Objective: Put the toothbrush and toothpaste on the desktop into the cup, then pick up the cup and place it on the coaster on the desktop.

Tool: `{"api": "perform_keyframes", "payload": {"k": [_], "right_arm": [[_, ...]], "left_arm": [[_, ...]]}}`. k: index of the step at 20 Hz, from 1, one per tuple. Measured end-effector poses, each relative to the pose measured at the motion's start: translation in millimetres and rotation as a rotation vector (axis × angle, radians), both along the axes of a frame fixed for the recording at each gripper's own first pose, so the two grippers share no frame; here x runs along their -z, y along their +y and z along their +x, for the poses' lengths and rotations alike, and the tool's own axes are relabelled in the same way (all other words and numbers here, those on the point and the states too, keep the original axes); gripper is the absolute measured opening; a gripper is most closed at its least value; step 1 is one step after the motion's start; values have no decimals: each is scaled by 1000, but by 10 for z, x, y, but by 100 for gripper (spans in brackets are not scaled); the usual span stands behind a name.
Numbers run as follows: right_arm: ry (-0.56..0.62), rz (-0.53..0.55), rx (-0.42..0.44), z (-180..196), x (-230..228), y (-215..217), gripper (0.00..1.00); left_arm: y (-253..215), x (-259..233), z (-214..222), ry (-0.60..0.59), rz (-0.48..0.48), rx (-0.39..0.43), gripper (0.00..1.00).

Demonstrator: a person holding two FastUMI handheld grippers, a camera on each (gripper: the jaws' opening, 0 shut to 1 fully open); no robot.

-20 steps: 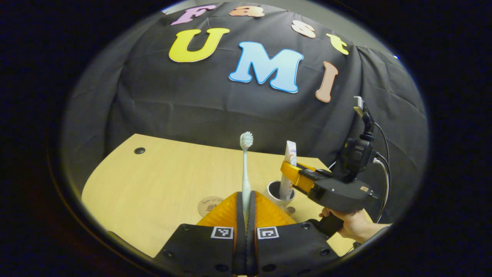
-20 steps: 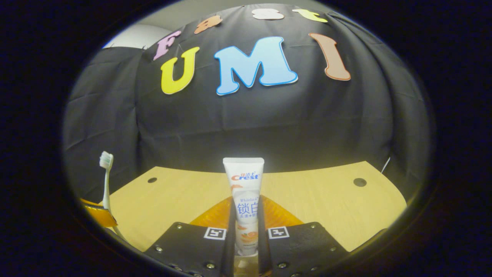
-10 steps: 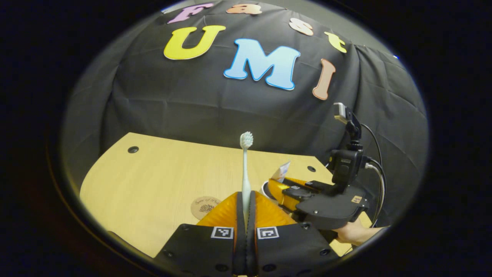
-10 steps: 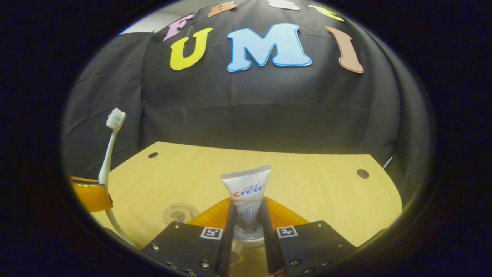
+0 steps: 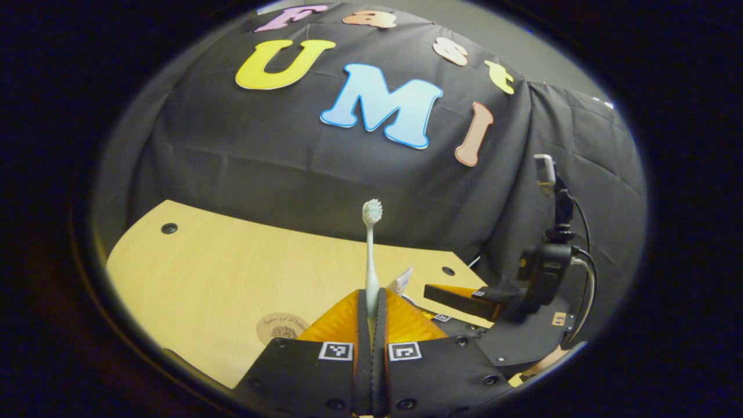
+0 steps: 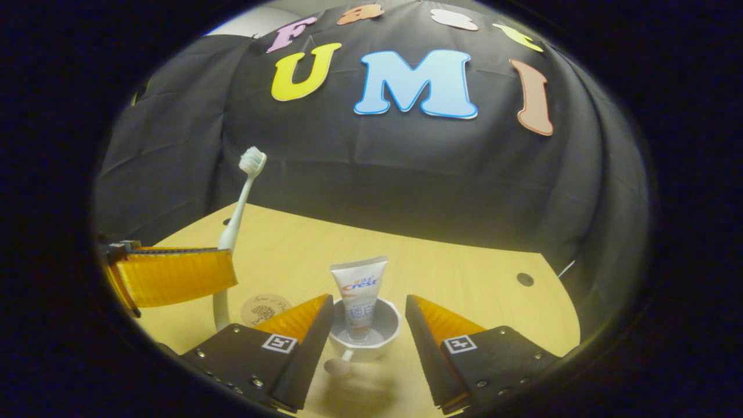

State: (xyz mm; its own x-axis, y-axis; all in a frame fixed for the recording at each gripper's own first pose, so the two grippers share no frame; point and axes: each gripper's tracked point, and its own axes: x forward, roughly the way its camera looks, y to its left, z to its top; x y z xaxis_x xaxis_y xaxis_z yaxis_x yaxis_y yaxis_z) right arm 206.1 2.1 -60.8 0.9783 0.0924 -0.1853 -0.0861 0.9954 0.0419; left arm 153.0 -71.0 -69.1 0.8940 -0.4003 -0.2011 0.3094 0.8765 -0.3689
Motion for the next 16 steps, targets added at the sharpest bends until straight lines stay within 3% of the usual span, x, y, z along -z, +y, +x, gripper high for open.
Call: {"api": "perform_keyframes", "payload": {"k": [5, 9, 16], "right_arm": [[-38, -16, 182, -515, -183, -640, 81], [35, 54, 243, -876, 17, -827, 80], [148, 105, 279, -1267, 425, -839, 81]], "left_arm": [[-155, -362, 213, -156, -82, 39, 7], [-309, -460, 408, -221, -161, 72, 8], [-659, -164, 581, -332, -70, 90, 7]]}}
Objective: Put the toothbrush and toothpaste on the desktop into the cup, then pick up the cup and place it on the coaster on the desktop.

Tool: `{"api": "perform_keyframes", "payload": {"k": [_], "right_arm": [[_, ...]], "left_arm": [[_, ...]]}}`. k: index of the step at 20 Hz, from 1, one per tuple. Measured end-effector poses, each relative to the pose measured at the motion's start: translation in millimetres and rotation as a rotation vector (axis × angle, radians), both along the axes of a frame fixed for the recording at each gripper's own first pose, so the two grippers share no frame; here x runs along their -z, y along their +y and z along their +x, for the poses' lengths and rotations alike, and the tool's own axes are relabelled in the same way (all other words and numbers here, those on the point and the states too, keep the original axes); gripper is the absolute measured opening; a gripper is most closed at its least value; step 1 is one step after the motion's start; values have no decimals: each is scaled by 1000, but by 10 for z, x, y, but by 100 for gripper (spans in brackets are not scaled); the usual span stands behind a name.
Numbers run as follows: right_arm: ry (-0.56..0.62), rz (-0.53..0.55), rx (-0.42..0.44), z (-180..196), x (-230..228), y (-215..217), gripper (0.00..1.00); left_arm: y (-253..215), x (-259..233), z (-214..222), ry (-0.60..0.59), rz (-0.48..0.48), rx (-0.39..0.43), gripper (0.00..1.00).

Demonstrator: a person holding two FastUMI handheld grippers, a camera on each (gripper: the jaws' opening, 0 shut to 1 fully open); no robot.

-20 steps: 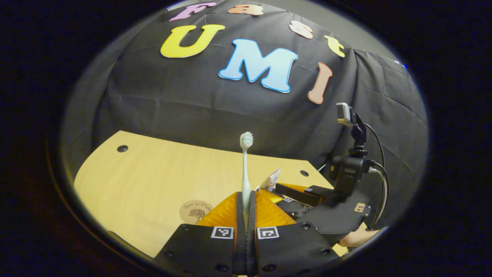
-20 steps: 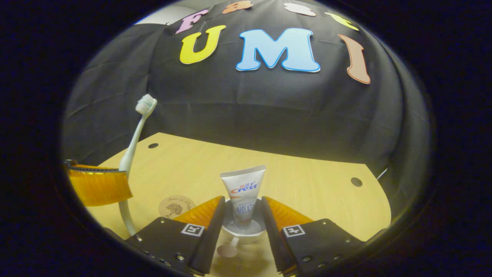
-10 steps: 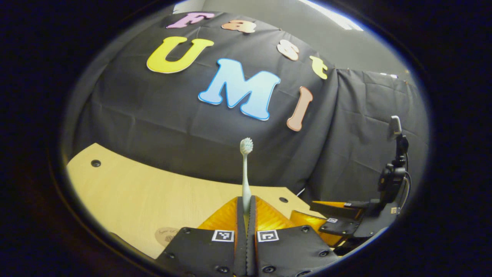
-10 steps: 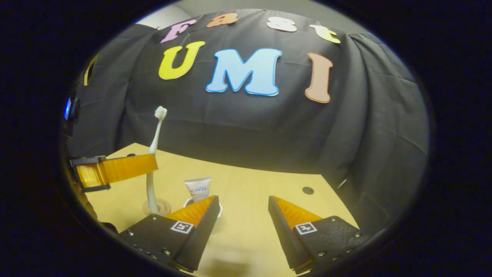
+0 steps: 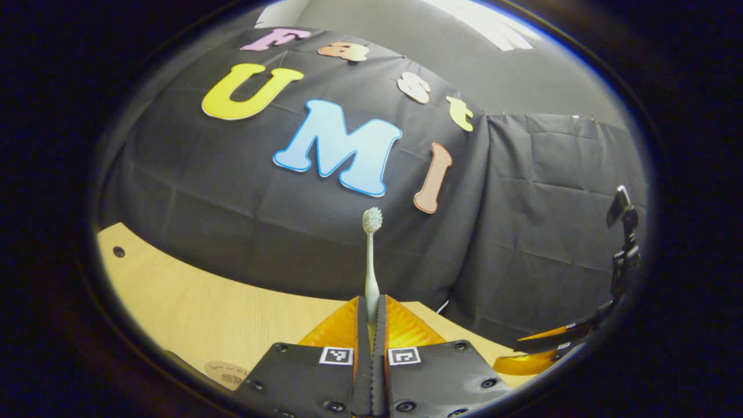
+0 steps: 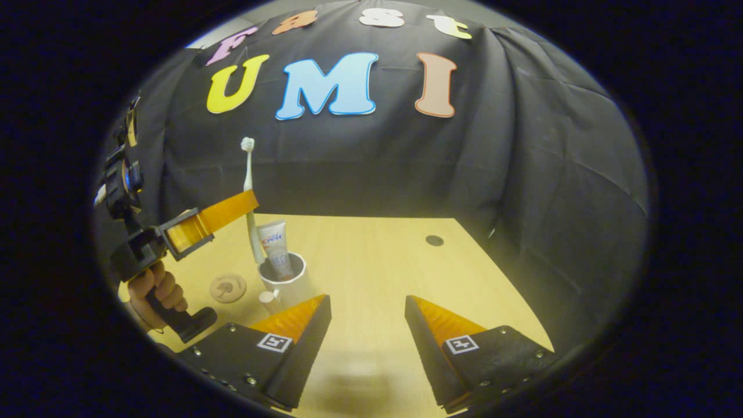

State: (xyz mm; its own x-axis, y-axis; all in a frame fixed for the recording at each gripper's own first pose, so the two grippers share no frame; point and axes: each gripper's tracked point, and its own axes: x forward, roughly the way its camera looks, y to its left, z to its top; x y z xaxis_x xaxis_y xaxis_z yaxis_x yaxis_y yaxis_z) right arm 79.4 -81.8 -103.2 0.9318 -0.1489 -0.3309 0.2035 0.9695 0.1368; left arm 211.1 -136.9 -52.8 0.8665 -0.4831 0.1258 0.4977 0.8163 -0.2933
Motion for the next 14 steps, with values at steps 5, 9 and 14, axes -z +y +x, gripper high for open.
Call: {"api": "perform_keyframes", "payload": {"k": [5, 9, 14], "right_arm": [[39, 71, -19, -46, 140, 121, 80], [41, 94, -32, -56, 133, 141, 81], [40, 117, -39, -38, 129, 154, 81]], "left_arm": [[-195, 190, -38, -111, 106, -9, 8], [-298, 345, -63, -107, 149, -5, 13], [-294, 284, -130, -114, 179, -5, 21]]}}
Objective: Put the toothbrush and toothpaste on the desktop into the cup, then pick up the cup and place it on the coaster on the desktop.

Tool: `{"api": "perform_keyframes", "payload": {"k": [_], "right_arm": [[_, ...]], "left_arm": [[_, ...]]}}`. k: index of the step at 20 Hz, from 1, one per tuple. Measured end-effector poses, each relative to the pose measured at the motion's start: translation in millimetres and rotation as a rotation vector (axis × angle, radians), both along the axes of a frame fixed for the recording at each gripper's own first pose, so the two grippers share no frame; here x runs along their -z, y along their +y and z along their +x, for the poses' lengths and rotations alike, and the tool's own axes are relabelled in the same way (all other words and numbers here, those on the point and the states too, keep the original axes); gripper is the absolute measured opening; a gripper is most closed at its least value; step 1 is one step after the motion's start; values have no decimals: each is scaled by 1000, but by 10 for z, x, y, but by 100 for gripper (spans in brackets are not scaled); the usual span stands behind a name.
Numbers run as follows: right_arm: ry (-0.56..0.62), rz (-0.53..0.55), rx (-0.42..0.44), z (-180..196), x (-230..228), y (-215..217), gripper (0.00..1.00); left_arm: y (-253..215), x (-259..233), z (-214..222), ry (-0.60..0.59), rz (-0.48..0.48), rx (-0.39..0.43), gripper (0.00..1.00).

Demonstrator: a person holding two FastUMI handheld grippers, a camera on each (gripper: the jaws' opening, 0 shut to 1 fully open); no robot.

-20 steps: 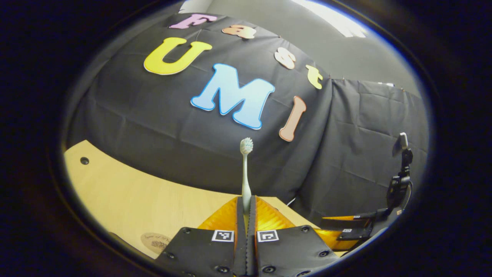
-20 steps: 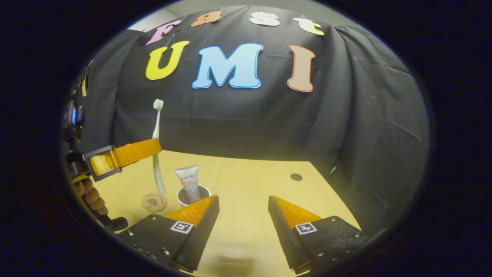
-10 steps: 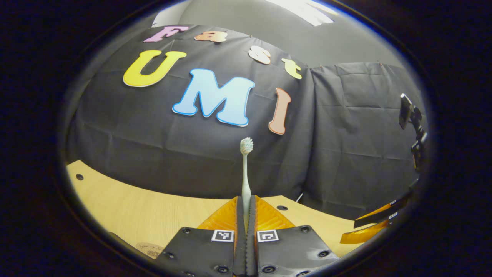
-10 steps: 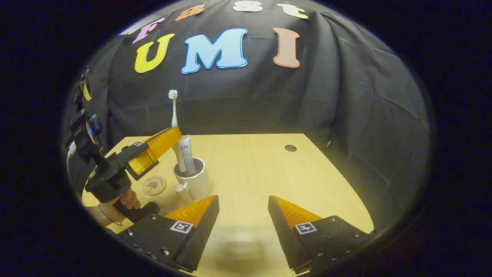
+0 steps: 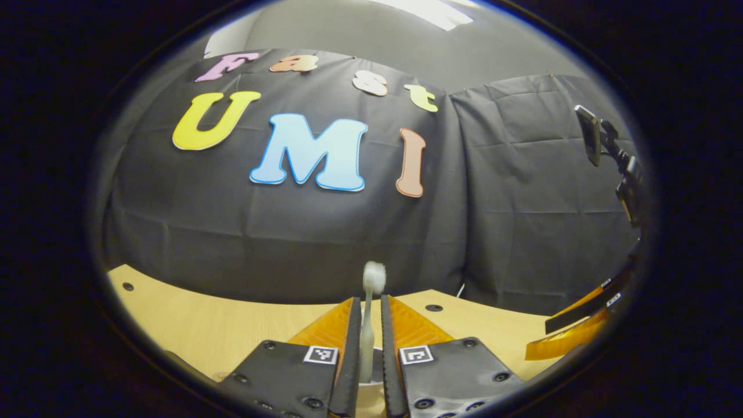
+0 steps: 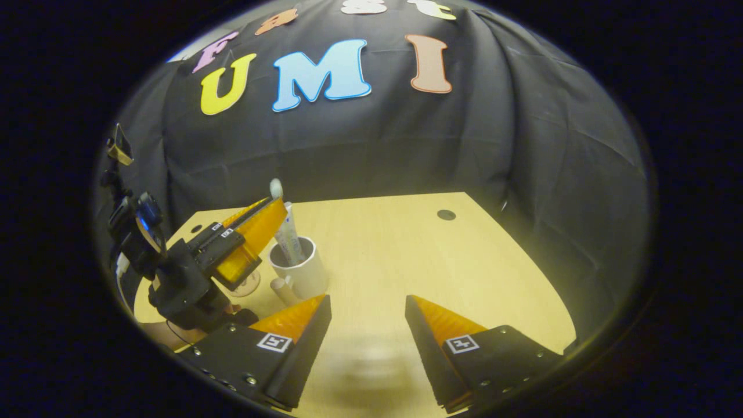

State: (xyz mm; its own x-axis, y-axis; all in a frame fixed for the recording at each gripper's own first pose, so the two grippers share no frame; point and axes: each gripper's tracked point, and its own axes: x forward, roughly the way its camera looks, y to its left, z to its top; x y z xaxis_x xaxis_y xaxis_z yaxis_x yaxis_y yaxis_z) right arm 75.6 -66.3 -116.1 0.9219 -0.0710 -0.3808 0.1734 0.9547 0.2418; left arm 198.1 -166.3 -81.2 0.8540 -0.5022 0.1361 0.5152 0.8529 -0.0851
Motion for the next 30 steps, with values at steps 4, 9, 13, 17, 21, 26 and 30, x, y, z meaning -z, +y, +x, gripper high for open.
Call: {"api": "perform_keyframes", "payload": {"k": [4, 9, 13, 17, 21, 26, 30], "right_arm": [[-5, 18, -10, 23, -50, 40, 81], [-23, 31, -22, 72, -197, 96, 81], [-20, 26, -49, 106, -289, 206, 84], [-1, -4, -85, 181, -322, 351, 83], [37, 9, -120, 305, -365, 531, 84], [133, 55, -148, 514, -280, 750, 83], [246, 80, -186, 693, -129, 967, 84]], "left_arm": [[-14, 11, -54, 17, 37, 14, 34], [159, -206, -219, 17, 59, 6, 59], [416, -400, -375, 35, 55, -40, 74], [749, -554, -552, 54, 61, -101, 74], [1006, -670, -717, 76, 55, -148, 92], [1315, -736, -878, 101, 48, -218, 93], [1535, -710, -976, 133, 41, -268, 93]]}}
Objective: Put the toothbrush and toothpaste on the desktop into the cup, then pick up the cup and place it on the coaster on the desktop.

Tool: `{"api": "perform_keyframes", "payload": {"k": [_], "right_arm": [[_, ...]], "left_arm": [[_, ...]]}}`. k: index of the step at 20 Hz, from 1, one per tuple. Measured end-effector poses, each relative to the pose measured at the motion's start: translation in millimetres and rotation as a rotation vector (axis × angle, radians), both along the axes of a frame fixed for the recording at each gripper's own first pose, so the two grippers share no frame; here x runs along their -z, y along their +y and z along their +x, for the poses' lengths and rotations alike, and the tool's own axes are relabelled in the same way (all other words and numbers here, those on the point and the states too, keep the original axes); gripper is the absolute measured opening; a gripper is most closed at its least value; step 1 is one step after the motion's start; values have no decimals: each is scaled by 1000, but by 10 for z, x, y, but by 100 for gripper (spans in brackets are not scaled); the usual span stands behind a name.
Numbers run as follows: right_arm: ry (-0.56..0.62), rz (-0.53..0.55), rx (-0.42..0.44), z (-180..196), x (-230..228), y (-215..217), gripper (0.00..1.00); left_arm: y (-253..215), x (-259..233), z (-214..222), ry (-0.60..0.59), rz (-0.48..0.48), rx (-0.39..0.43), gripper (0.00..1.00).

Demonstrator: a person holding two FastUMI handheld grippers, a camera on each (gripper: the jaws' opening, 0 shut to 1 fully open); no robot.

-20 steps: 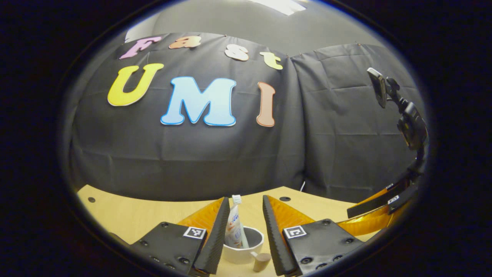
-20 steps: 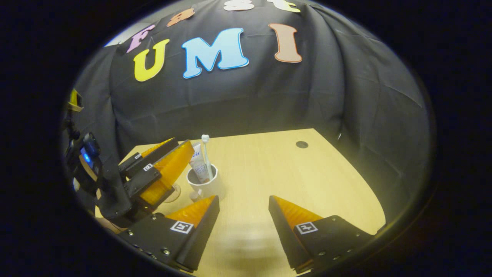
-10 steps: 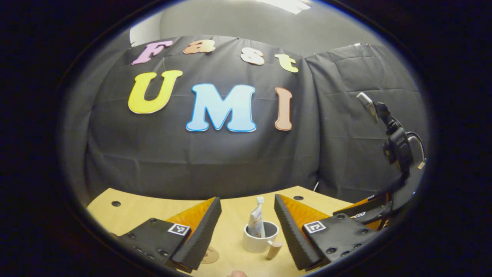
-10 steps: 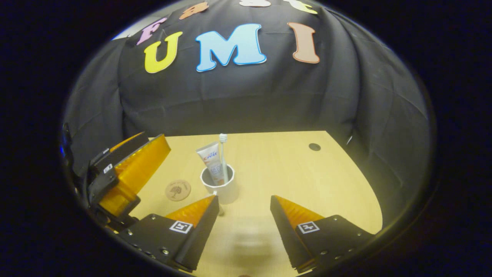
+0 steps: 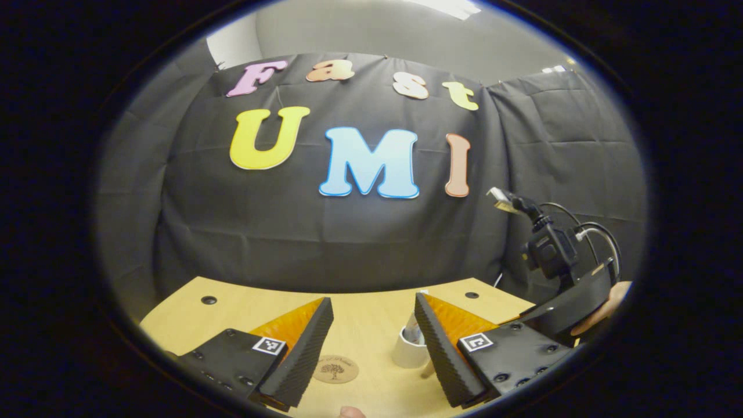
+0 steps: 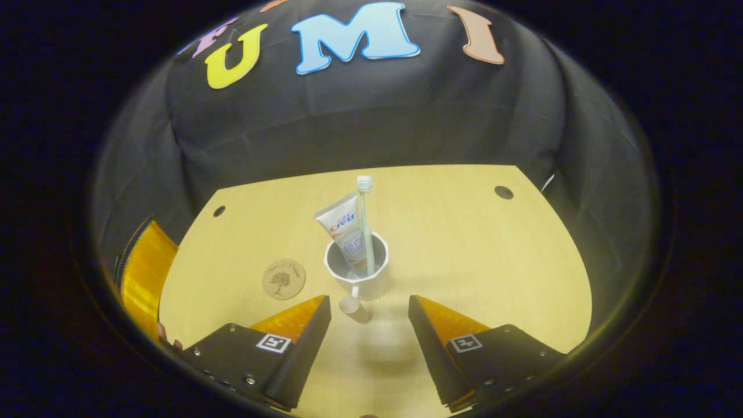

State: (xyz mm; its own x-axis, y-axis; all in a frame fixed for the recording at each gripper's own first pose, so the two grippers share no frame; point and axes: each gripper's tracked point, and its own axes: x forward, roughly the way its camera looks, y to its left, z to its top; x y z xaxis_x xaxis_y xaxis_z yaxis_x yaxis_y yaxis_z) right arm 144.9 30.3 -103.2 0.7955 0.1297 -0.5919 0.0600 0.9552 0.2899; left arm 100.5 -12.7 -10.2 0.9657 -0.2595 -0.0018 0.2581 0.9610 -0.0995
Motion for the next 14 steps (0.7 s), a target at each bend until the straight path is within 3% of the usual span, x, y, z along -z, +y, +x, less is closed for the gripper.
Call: {"api": "perform_keyframes", "payload": {"k": [14], "right_arm": [[311, -93, -60, 403, 469, 198, 84]], "left_arm": [[443, 204, -175, 79, -61, -96, 93]]}}
